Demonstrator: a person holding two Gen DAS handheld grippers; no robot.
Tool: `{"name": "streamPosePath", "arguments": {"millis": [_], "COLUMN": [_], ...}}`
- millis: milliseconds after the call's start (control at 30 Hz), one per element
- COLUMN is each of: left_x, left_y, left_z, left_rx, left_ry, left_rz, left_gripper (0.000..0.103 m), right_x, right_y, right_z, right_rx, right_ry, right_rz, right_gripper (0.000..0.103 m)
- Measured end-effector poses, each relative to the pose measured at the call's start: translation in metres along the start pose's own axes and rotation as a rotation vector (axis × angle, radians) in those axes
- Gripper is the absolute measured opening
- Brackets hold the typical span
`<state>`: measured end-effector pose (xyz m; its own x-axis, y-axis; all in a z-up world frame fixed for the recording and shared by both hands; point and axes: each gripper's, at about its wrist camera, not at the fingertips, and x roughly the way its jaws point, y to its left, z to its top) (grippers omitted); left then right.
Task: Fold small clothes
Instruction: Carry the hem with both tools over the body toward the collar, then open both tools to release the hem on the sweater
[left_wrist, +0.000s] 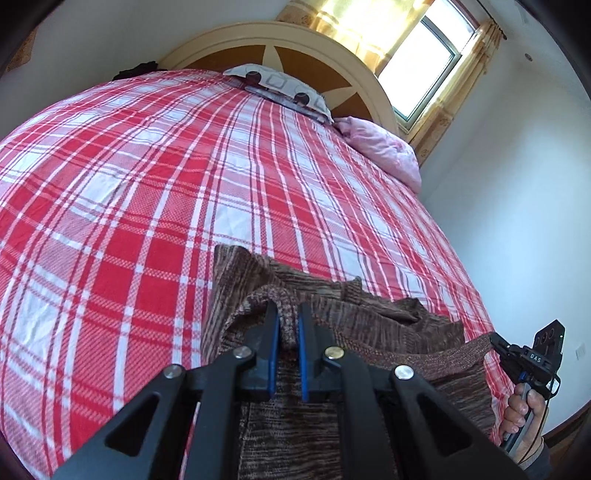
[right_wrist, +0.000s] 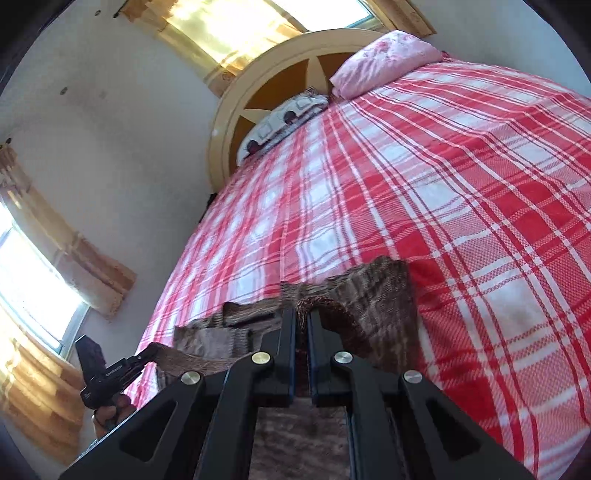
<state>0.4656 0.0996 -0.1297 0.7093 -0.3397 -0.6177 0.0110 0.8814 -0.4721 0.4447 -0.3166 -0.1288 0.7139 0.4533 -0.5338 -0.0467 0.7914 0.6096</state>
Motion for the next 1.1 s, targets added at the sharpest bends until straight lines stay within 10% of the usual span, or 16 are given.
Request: {"name": "streamPosePath", "arguments": {"millis": [300, 367, 433, 600, 1100], "left_x": [0.018, 0.012, 0.003, -0.024, -0.048], "left_y": [0.015, 0.019, 0.02, 0.01, 0.011], "left_z": [0.017, 0.02, 0.017, -0.009, -0.103], "left_rx": [-0.047, -0.057, -0.059, 0.018, 0.147], "left_ry": [-0.015, -0.031, -0.04, -0.051, 0.114], "left_rz": [0.108, 0.135, 0.129, 0.182, 0.294], "left_gripper": [0.015, 0.022, 0.036, 0.06, 0.06], "right_x": [0.051, 0.05, 0.041, 0.016, -0.042], "right_y": [-0.04, -0.041, -0.04, -0.027, -0.006], "right_z": [0.017, 0.017, 0.016, 0.011, -0.096], "right_rx": [0.111, 0.105, 0.103, 0.027, -0.228], "right_ry": [0.046, 0.041, 0.007, -0.024, 0.169], "right_rz": [-0.099, -0.131, -0.142, -0.154, -0.293], "right_gripper": [0.013, 0.057, 0.073, 0.073, 0.061]}}
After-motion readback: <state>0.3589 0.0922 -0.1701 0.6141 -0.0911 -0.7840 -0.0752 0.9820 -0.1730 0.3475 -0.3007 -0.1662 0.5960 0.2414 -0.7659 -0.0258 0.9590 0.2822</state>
